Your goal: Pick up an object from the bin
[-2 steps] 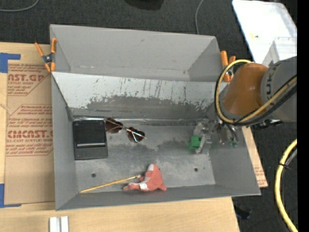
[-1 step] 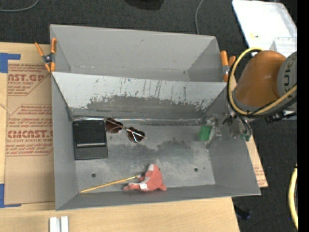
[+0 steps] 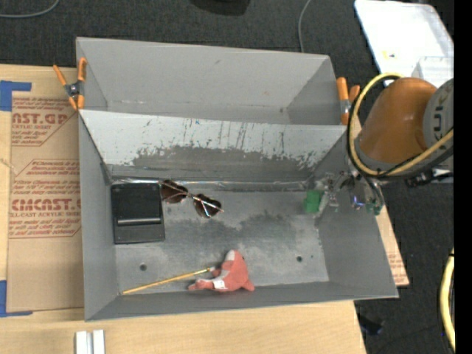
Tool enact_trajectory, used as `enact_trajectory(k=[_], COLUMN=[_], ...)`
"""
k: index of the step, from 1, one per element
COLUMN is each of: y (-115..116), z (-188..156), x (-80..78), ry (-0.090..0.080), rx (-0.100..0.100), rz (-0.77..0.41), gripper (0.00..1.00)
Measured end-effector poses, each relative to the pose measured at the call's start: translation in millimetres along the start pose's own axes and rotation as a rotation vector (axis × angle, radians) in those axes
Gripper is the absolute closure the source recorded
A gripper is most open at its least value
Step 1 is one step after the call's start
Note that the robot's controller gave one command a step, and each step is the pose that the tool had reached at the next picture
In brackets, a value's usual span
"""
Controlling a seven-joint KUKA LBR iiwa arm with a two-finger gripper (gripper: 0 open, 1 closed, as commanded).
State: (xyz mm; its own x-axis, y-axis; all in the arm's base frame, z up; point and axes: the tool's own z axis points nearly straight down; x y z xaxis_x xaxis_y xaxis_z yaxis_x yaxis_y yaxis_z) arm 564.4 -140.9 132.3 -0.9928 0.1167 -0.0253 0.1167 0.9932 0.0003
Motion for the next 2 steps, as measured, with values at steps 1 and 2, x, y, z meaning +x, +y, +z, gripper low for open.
enact_trajectory(k=[1,2], y=[0.9,13.5], z=[-35.9,-109.0], x=[9.2,2.0], ry=[0.016,0.007], rx=[-0.002,-0.002], rz=[-0.005,0.02], gripper=[1.0,1.0])
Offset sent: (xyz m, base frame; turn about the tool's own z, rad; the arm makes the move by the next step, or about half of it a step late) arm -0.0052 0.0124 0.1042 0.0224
